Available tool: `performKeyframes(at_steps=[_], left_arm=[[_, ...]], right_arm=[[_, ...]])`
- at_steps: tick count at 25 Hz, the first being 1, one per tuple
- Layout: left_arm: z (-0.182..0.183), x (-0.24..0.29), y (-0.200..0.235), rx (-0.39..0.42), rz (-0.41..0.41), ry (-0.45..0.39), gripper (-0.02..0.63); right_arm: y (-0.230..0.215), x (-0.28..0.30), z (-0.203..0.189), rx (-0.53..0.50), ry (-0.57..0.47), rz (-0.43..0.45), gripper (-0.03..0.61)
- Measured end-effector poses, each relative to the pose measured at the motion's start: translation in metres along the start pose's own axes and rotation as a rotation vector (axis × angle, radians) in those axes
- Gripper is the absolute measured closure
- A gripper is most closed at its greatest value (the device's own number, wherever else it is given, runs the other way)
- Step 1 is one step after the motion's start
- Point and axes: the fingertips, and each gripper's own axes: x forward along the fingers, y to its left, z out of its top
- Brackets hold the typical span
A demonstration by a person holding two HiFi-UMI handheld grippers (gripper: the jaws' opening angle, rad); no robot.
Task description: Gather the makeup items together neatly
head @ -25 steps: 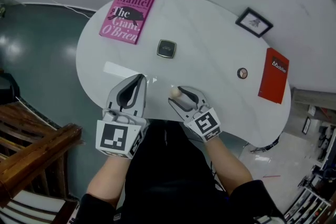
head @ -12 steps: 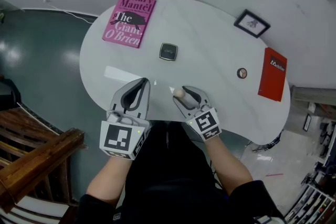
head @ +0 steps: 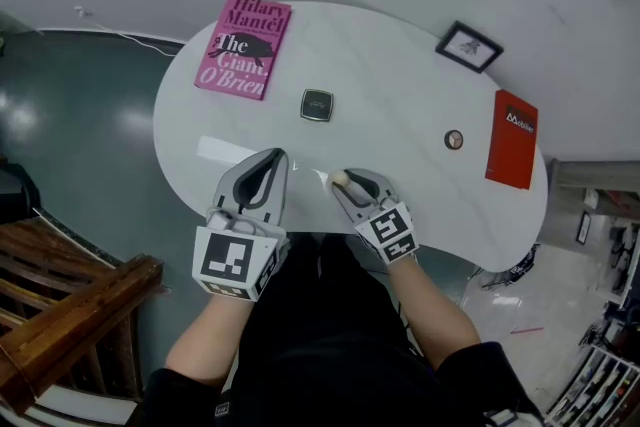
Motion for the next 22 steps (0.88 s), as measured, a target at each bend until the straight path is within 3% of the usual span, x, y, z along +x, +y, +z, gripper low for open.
performKeyframes(at_steps=[12, 22], left_arm=[[0.029, -0.011, 0.007, 0.013, -0.016, -0.047, 0.594], [0.029, 0.023, 0.014, 0.002, 0.024, 0.001, 0.595]], right_arm=[[-0.045, -0.034, 0.071, -0.041, -0.088, -0.11, 0.443], [-0.109, -0.002, 0.074, -0.036, -0.077, -0.1, 0.443]])
